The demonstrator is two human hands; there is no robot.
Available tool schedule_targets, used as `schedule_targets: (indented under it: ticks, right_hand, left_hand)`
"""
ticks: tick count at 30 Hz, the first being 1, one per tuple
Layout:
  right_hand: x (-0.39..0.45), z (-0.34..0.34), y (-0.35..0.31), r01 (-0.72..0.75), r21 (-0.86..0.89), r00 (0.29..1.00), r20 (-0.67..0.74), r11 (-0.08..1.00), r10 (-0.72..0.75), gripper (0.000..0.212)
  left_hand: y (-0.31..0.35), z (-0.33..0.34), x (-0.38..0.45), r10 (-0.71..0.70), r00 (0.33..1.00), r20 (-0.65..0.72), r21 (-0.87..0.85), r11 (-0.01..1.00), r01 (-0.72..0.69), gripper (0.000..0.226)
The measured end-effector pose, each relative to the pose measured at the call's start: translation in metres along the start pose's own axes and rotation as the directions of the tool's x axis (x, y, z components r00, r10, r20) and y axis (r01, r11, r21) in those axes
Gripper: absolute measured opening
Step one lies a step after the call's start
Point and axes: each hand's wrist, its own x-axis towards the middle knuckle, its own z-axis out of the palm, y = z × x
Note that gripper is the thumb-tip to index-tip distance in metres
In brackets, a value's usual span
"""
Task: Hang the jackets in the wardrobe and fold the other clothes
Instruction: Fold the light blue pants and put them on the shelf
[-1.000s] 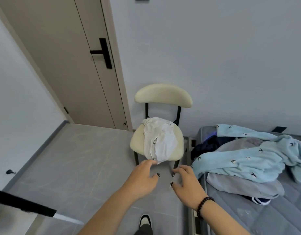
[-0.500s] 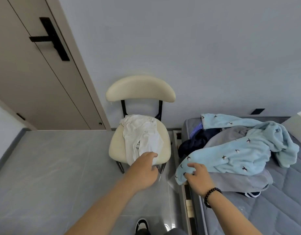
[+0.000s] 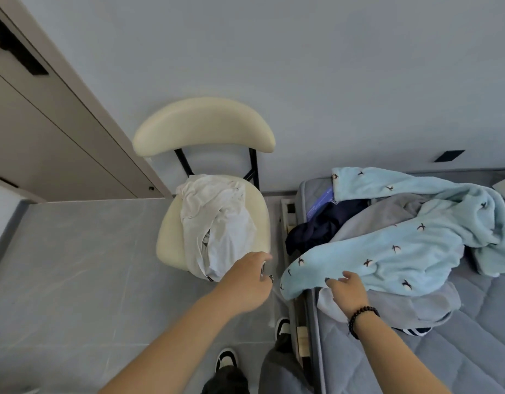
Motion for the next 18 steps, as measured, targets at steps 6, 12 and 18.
schedule_targets:
  ticks: [6,12,18]
  right_hand:
    - [0.102,-0.022,0.002,-0.202,0.081,0.975,-0.080,0.976,0.208,0.027]
    - [0.174,-0.030,0.032,-0.405,0.225,0.903,-0.053,0.886,0.426,0.043]
    - [0.211,-0.029,0.040,-0.487,0.391,0.854,0.026,0.781,0.520,0.038]
  left_hand:
    - [0.024,0.021,0.074,-0.087,0.996,-0.013,-0.061,0.994,0.086,0.048]
    - [0.026,0.045,0.136,-0.128,0.992,0.012,-0.042,0.991,0.129,0.048]
    - [0.026,0.054,0.171,-0.136,0.990,0.046,-0.050,0.989,0.138,0.045]
